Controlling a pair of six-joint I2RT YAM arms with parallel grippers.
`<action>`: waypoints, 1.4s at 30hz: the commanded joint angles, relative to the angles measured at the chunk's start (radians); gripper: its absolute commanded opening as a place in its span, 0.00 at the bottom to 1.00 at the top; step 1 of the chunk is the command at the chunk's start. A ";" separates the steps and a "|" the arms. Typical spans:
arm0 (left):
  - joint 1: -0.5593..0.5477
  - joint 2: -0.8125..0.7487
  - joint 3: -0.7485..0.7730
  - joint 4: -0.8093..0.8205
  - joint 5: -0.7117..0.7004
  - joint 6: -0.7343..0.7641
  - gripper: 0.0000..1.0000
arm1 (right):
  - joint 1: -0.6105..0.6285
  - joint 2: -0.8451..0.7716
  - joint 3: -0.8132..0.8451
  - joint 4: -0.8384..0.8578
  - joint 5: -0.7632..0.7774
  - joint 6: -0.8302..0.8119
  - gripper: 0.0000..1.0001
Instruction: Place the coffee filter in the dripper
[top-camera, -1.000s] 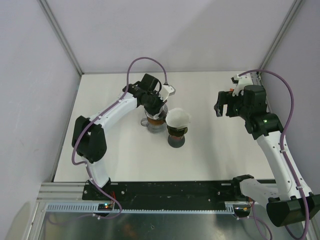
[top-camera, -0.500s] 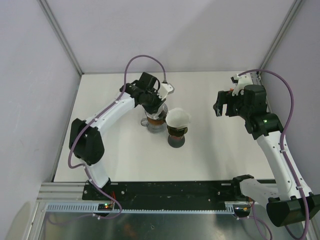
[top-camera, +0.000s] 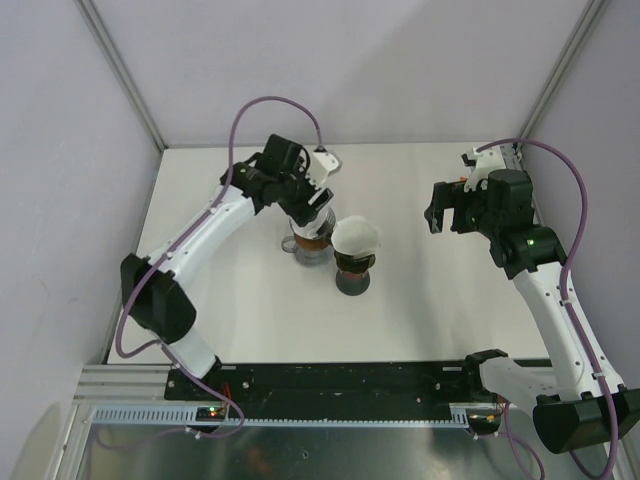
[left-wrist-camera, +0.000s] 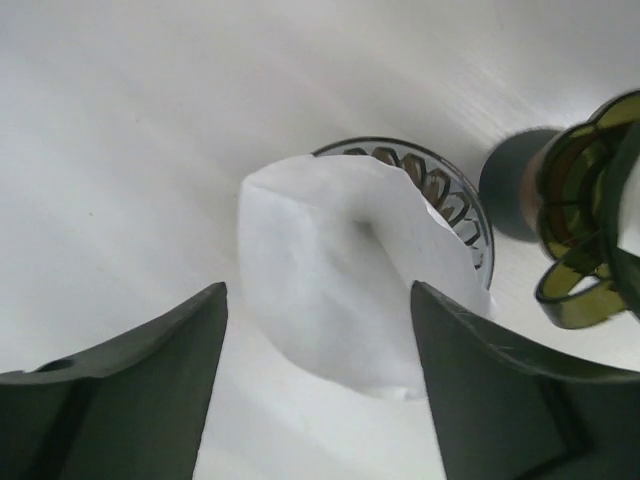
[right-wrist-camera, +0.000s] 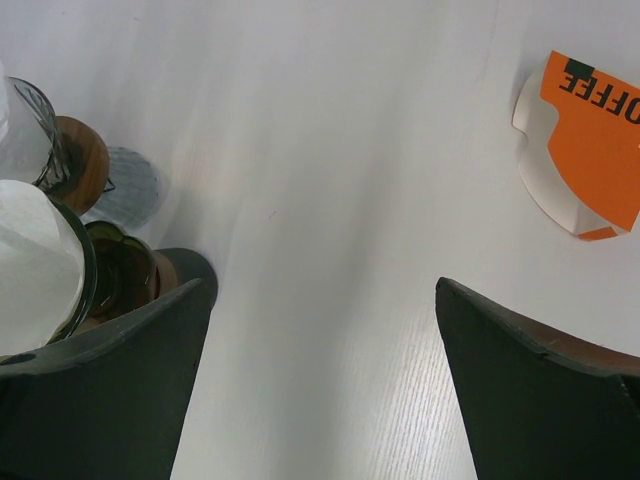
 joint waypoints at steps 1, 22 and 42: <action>0.029 -0.130 0.085 0.016 -0.028 -0.037 0.85 | -0.004 -0.019 -0.001 0.028 0.019 -0.012 0.99; 0.473 -0.660 -0.402 0.366 -0.204 -0.259 1.00 | -0.143 -0.127 -0.188 0.291 0.018 0.056 0.99; 0.685 -0.752 -1.280 1.248 -0.097 -0.333 1.00 | -0.298 -0.251 -0.660 0.759 0.056 0.134 0.99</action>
